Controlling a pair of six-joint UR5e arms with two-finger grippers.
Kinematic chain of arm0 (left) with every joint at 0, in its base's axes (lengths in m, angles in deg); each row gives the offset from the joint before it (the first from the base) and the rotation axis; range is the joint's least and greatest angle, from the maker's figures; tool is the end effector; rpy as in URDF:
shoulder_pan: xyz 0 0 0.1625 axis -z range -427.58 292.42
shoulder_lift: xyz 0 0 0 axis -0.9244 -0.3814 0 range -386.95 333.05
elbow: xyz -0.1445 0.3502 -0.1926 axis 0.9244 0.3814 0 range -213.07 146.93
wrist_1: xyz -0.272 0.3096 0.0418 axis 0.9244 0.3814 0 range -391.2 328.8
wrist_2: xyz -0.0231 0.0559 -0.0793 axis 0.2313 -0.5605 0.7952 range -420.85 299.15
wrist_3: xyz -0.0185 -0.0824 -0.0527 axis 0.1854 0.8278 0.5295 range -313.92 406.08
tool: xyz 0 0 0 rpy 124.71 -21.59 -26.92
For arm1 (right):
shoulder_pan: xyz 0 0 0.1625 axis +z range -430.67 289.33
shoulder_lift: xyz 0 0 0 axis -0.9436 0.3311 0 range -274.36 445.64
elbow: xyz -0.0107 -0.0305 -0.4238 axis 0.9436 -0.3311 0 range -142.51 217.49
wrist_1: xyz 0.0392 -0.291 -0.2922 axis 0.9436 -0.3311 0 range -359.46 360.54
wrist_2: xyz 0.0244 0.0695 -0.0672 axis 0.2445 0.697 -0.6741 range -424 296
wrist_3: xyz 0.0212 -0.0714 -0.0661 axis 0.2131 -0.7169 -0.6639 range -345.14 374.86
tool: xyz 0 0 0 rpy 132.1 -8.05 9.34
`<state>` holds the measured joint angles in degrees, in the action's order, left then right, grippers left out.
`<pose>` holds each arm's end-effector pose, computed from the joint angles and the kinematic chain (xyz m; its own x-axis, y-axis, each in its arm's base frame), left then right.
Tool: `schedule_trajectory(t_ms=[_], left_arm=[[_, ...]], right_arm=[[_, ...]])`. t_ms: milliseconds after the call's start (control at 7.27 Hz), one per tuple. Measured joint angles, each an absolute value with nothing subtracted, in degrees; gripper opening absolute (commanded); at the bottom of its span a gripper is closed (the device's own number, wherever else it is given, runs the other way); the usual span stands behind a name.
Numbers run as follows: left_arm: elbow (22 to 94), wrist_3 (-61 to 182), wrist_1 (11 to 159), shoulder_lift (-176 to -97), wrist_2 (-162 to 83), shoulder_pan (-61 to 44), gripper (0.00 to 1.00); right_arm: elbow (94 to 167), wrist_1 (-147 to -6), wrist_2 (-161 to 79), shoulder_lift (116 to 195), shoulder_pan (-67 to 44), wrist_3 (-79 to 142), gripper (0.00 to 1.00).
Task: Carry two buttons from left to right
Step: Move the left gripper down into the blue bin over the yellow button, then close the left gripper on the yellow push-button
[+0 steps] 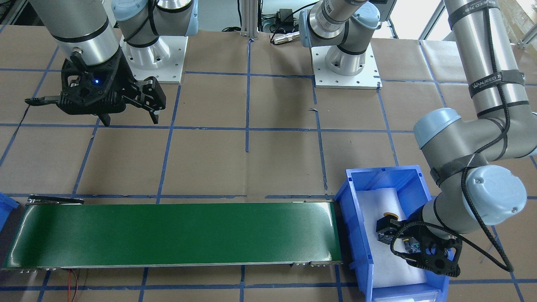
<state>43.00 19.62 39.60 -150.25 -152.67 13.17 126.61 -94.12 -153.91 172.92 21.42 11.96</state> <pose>-0.0155 -0.7145 0.2878 -0.9548 0.2961 -0.0270 0.2957 0.9551 0.0170 0.1522 -0.5114 0.4798 -0.9962 -0.0869 0.0009 -0.0868 0.9950 -0.0490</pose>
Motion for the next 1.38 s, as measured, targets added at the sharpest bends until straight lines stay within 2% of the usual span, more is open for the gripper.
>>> schedule_trajectory(t_ms=[275,1238,1376], left_arm=[[43.6,17.2,38.2,-151.4,-153.2,13.1,0.92],[49.3,13.2,34.9,-151.6,-152.9,13.2,0.89],[50.3,13.1,34.0,-151.6,-152.9,13.2,0.77]], right_arm=[[126.6,-94.1,-153.9,172.9,21.4,12.0,1.00],[126.6,-94.1,-153.9,173.0,21.4,12.0,1.00],[126.6,-94.1,-153.9,173.0,21.4,12.0,1.00]])
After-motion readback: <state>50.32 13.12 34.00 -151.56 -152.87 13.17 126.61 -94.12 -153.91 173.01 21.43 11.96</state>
